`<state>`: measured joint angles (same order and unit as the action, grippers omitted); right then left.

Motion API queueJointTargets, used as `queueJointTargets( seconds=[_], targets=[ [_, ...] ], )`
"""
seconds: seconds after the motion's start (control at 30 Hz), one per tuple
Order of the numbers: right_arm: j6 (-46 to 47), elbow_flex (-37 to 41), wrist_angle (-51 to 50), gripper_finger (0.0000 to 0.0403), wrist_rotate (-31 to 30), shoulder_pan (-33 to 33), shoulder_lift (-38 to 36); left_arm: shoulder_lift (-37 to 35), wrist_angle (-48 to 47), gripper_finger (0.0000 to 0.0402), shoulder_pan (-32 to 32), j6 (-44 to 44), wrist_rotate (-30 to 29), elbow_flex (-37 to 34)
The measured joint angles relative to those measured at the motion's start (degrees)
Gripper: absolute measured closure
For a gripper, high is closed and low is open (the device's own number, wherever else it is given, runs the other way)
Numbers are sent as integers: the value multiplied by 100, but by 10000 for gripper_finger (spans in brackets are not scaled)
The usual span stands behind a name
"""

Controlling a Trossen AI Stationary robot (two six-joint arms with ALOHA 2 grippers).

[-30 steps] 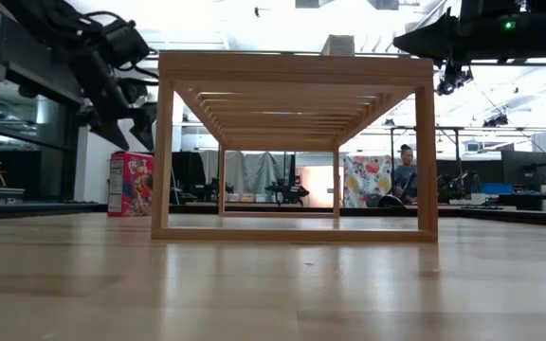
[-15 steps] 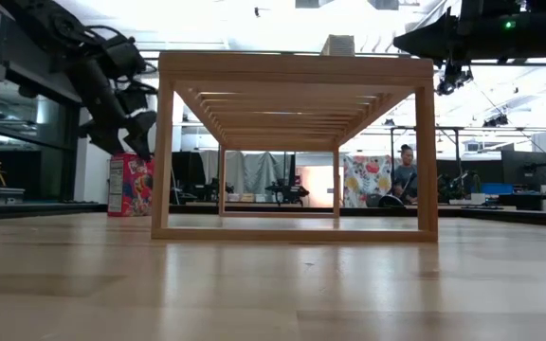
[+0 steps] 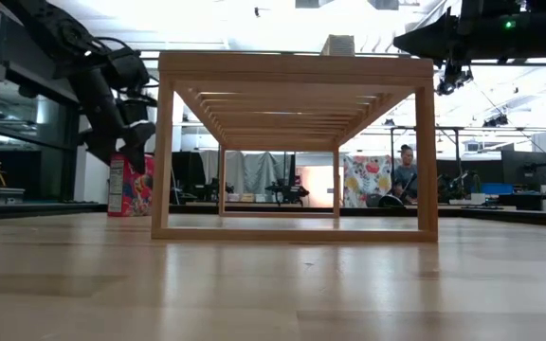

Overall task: Stack cereal on shelf
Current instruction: Put the top red cereal box on the shelf

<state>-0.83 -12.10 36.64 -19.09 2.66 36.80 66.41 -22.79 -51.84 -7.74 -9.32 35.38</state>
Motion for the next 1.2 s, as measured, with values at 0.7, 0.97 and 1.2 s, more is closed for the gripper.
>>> queueJointTargets(
  seconds=[0.7,0.97,1.2],
  targets=[
    [89,0,-79,402,-7,0,0,-434,-332,239,14,93,230,191],
    [86,0,-79,402,-26,0,-1,-801,-1978,240,528,-85,-92,1638],
    [86,0,-79,402,-26,0,-1,-949,-2367,240,1854,-397,-140,2850]
  ],
)
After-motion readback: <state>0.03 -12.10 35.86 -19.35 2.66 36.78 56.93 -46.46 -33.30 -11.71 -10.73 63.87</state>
